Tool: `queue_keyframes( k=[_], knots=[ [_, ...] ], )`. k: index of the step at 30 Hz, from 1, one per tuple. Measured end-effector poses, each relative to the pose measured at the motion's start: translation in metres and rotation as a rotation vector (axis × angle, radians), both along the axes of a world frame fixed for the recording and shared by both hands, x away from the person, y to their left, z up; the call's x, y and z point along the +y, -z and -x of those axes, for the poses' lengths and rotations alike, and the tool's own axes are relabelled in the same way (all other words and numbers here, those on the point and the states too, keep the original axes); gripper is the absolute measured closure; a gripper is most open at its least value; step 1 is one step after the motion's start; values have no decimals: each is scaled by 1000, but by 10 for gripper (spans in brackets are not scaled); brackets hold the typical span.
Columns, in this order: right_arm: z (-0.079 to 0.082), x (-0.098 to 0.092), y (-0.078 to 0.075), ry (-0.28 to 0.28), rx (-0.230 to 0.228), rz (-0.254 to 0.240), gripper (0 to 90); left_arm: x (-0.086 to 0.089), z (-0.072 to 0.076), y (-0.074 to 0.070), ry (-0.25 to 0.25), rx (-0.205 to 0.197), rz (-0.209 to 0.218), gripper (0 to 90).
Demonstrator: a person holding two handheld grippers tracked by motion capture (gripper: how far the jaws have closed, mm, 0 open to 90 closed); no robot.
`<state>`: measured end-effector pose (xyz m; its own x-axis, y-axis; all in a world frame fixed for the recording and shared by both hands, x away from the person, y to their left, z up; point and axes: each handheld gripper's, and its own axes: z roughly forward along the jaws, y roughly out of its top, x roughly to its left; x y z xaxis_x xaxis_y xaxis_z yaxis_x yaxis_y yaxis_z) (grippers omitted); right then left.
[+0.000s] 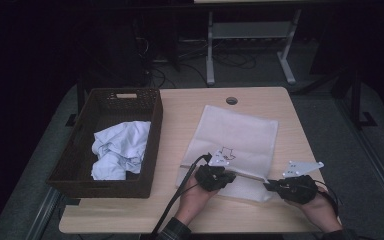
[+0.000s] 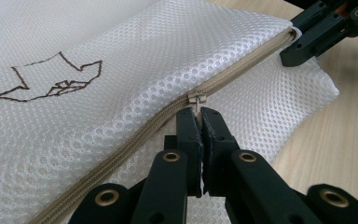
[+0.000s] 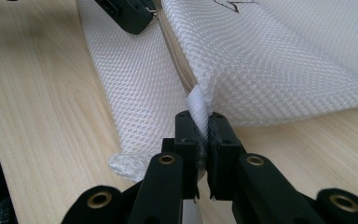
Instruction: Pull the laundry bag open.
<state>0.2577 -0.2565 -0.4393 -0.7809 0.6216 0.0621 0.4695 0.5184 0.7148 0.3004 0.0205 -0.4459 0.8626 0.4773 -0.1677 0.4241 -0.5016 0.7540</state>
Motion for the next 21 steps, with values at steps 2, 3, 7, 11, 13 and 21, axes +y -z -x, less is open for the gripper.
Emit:
queue_keyframes(
  k=[2,3,7,11,13,21],
  knots=[
    [0,0,0,-1,-2,-2,833,0,0,0,-2,2,4,875],
    [0,1,0,-2,-2,-2,834,1,0,0,-1,3,3,875],
    [0,0,0,13,-8,18,834,7,-3,2,-34,-12,-23,875],
    [-1,-3,1,9,-1,-1,834,18,-5,1,-44,-6,-14,875],
    [0,0,0,2,-3,4,834,20,-5,0,-44,-6,-16,875],
    [0,-2,0,22,-15,32,834,33,-10,1,-85,17,11,875]
  ],
)
